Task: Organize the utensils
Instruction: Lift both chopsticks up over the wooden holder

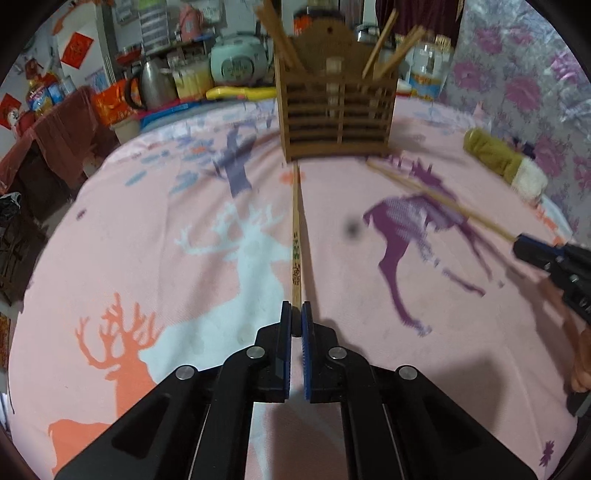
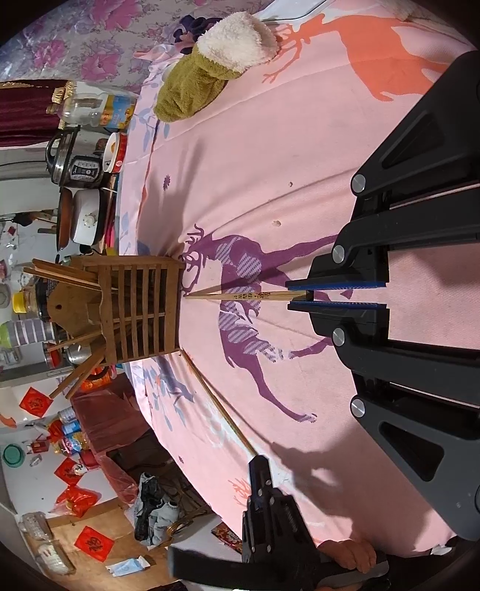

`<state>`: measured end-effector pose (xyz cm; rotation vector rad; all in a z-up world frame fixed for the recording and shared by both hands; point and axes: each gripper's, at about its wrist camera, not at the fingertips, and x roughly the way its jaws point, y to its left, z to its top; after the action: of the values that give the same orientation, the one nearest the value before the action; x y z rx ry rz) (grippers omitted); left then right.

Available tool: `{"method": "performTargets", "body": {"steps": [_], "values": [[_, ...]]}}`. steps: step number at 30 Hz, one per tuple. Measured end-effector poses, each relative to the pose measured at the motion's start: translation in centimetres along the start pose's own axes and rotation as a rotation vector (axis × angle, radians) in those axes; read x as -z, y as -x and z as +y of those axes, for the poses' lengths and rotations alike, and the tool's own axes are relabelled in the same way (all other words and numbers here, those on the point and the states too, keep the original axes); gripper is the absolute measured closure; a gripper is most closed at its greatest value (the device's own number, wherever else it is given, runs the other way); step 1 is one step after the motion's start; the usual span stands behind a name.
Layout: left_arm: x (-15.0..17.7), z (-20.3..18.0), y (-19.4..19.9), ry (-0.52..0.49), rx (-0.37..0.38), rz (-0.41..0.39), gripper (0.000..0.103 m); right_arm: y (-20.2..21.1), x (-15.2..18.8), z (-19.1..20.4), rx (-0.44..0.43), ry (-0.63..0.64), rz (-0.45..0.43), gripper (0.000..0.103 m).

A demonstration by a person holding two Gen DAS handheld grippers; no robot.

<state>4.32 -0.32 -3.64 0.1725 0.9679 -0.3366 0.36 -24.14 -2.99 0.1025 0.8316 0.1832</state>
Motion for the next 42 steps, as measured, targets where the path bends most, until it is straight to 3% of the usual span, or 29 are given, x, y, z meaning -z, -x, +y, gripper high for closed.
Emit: {"method": "performTargets", "body": {"steps": [8,15,19,29,42], "values": [[-2.8,-0.3,5.2,0.017,-0.028,-0.138,0.098,3.1,-1.8,-0.2,-0.015,-0.036,-0.115,0.097],[-7.9,-1.2,8.9,0.023,-0.029,-0.239,0.098,6.3,-7.0,1.3,-0.017,-0.006,-0.236,0.097],[-10.3,-1.8,9.2,0.036,-0.004,-0.259,0.098,6.7,-9.5,2.2,-0.027,0.001,-0.269,0.097],[-13.6,-2.4,8.5,0.042,0.033,-0.262,0.098,6.1,-11.6,1.7,-0.047,-0.020,-0.289,0.097],[-18.1,-3.9,13.0,0.008,0.019,-0.384,0.098,10.4,-15.3,1.7,-0.022,-0.028,-0.459,0.097]]}}
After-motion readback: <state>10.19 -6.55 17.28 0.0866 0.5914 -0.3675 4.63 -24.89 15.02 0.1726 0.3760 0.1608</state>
